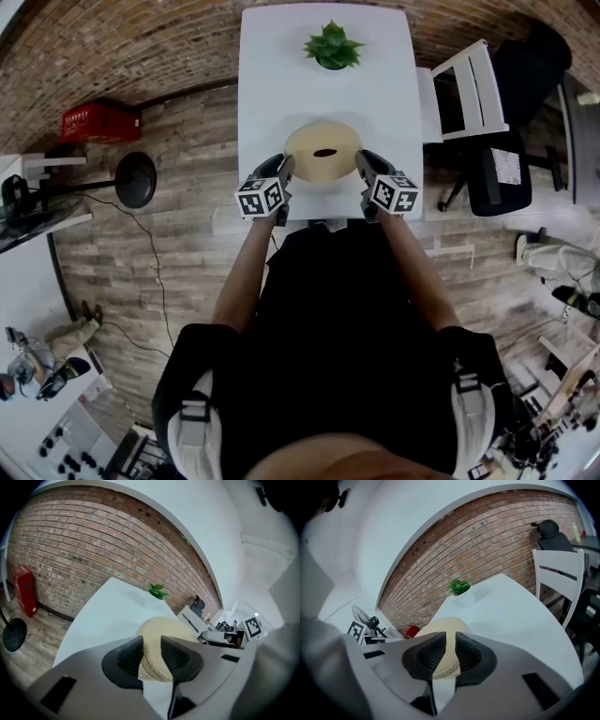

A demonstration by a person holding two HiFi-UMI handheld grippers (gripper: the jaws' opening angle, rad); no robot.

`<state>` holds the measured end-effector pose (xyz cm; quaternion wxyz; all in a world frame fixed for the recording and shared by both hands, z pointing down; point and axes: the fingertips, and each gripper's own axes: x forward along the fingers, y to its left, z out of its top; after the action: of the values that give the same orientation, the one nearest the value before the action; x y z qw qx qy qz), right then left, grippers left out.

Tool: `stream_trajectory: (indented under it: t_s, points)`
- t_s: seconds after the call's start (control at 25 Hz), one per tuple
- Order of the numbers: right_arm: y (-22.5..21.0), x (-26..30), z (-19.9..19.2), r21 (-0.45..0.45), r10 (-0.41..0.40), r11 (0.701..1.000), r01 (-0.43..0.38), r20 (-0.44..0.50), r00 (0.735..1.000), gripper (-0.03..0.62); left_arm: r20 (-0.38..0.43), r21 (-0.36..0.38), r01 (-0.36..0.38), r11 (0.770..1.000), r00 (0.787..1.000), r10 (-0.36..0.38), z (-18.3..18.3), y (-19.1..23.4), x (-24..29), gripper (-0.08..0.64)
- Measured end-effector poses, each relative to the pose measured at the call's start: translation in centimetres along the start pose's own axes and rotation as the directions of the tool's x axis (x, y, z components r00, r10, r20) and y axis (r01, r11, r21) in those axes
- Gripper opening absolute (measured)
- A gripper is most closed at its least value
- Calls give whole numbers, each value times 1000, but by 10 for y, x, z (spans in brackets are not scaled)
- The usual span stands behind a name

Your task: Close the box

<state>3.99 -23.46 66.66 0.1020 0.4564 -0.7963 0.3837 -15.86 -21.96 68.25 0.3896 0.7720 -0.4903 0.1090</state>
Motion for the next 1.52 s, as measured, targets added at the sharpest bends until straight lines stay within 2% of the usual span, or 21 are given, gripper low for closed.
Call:
stream_trajectory:
  t_s: [0.12,0.32,0.48,0.64,0.84,0.92,1.12,1.2,1.28,1.4,1.52]
  points:
    - [7,-3,-4,-97,-19,995,18,-11,1000,60,15,28,33,999,999,-33,4,-6,-5,121]
    - [22,-6,-9,-173,-19,985,16,-18,1000,42,-20,173,45,984,999,-42,3,-13,-13,101]
    - [30,-11,-10,-238,-16,971,8,-30,999,8,-45,225,68,972,997,-59,-1,-21,-13,80]
    - [33,-16,-12,-323,-33,946,19,-39,999,0,-60,295,94,951,995,-79,-2,-34,-8,67]
    - [36,-20,-17,-354,-5,935,-17,-61,998,-2,-94,400,126,908,991,-96,-9,-49,-10,50]
    - [37,-22,-16,-362,8,932,-33,-71,997,-2,-105,409,141,901,989,-107,-12,-52,-11,37]
    - [34,-29,-21,-353,0,935,-30,-83,997,-2,-106,390,147,909,988,-115,-15,-51,-14,23]
    - [32,-31,-20,-359,-6,933,-24,-84,996,-2,-106,405,140,904,989,-106,-16,-50,-14,22]
    - [32,-32,-21,-382,-11,924,-27,-95,995,-2,-107,421,126,898,990,-89,-17,-48,-13,21]
    - [31,-35,-25,-429,-17,903,-38,-123,992,-2,-104,414,117,903,991,-81,-18,-49,-14,21]
    - [27,-36,-25,-443,-20,896,-44,-138,990,-2,-104,409,121,905,991,-85,-16,-50,-15,20]
